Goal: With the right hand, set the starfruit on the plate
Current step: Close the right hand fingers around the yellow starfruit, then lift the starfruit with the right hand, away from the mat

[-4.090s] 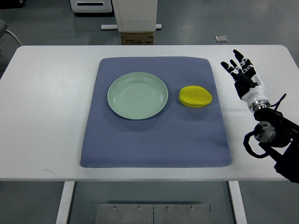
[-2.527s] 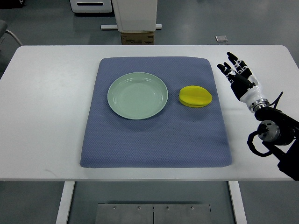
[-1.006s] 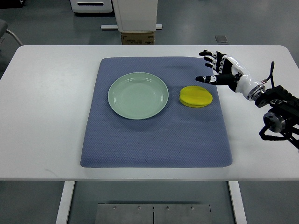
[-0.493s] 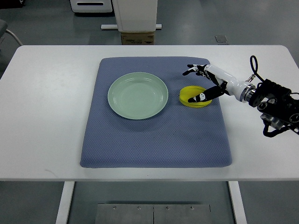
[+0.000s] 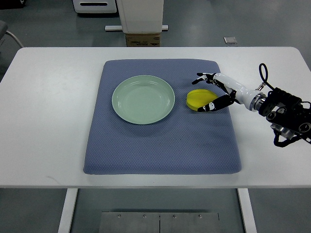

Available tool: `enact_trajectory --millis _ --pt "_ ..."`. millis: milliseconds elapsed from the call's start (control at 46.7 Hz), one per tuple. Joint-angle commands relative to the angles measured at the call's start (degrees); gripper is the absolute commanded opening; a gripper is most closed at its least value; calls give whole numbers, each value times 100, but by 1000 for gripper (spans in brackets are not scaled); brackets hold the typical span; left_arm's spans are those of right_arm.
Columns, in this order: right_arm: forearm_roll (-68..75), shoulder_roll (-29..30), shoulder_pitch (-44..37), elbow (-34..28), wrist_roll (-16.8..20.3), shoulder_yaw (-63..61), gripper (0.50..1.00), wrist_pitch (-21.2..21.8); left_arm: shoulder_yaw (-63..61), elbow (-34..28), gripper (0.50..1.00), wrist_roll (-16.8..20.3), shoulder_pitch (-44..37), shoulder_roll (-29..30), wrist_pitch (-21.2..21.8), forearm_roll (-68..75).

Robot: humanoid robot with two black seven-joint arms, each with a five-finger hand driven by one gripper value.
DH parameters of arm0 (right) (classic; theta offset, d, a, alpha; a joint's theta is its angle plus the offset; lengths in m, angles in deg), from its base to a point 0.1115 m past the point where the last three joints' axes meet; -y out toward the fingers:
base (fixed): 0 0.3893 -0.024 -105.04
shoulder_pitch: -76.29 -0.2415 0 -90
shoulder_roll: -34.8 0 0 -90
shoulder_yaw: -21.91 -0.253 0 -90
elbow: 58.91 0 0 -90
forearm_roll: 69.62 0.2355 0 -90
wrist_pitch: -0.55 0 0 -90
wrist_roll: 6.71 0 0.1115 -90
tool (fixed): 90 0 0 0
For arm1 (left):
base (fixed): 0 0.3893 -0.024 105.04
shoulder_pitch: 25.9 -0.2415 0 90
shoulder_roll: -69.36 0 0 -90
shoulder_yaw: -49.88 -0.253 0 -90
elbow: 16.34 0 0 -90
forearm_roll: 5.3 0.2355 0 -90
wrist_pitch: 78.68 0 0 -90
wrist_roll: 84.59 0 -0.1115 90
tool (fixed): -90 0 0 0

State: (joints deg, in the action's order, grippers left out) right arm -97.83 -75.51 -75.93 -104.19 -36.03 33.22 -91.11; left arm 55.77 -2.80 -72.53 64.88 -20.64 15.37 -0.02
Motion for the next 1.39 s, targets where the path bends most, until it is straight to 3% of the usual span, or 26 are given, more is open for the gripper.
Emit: enact_trajectory --millis 0,257,450,685,814,878,964,1370 --pt "0 1 9 1 5 29 1000 -10 0 0 1000 -1 0 0 0 0" --pt "26 27 17 10 40 38 993 -10 0 0 1000 -1 0 0 0 0" --pt "26 36 9 28 23 126 931 -10 0 0 1000 -1 0 0 0 0" --pt "17 71 0 54 23 231 908 -18 0 0 1000 -1 0 0 0 0" --pt "26 71 -27 54 5 240 812 -27 0 0 1000 -1 0 0 0 0" --pt "26 71 -44 54 -12 231 709 -27 0 0 1000 -1 0 0 0 0" --pt "26 71 -53 54 -30 240 500 -19 0 0 1000 -1 0 0 0 0" --pt "70 97 -79 36 -47 231 500 -18 0 0 1000 -1 0 0 0 0"
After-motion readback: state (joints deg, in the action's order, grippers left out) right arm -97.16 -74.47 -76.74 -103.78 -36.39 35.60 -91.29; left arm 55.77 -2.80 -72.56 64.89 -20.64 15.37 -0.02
